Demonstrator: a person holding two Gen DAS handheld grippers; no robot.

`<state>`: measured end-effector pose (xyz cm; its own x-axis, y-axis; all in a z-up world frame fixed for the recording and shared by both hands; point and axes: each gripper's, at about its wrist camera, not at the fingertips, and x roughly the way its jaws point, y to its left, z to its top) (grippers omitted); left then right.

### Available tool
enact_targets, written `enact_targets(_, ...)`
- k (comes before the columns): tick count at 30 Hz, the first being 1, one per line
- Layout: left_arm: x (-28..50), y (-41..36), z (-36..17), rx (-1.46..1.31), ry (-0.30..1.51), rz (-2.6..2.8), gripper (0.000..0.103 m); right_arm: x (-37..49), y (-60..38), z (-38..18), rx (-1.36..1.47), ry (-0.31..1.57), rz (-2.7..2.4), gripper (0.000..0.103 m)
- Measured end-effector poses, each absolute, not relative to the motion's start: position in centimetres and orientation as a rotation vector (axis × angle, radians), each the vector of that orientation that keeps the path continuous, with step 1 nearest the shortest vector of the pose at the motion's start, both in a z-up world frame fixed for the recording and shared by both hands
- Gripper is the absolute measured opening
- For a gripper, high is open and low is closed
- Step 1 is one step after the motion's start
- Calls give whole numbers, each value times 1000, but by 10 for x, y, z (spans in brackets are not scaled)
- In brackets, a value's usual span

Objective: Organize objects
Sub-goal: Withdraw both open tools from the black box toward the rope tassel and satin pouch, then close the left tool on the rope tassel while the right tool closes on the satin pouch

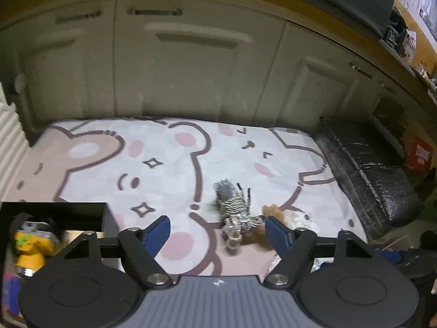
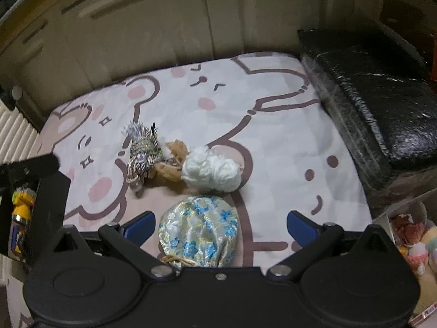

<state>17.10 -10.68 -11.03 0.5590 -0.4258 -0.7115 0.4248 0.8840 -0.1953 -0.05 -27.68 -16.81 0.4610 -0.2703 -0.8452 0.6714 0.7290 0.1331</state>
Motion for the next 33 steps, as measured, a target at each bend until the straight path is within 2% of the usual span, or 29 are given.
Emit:
enact_targets(11, 204, -116, -149, -168, 921, -532, 65, 15, -277, -192, 471, 999, -561, 103)
enact_targets(22, 223, -139, -182, -226, 980, -564, 62, 28, -272, -209, 449, 1060, -503, 103)
enact_targets(26, 227, -146, -193, -233, 1000, -580, 51, 29, -274, -214, 457, 1075, -499, 103)
enact_targets(32, 232, -146, -202, -255, 1023, -579, 43, 32, -276, -221, 461, 1097, -489, 103)
enact_targets(33, 232, -146, -203, -254, 1028, -578, 38, 32, -275, -221, 461, 1102, -485, 103)
